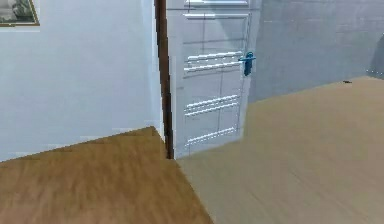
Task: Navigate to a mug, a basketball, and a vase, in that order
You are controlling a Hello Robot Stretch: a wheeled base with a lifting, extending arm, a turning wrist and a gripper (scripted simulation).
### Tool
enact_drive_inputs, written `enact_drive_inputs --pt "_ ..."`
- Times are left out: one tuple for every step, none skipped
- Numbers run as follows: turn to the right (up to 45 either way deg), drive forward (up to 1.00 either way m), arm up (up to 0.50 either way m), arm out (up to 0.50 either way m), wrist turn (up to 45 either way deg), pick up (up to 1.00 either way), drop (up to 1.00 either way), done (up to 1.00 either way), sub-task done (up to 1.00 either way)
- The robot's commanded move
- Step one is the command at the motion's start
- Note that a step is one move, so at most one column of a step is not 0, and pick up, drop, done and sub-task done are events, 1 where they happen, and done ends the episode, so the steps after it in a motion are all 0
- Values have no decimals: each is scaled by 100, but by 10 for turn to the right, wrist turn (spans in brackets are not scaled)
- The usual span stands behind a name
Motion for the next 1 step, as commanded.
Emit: enact_drive_inputs --pt "390 0 0 0 0 0 0 0 0"
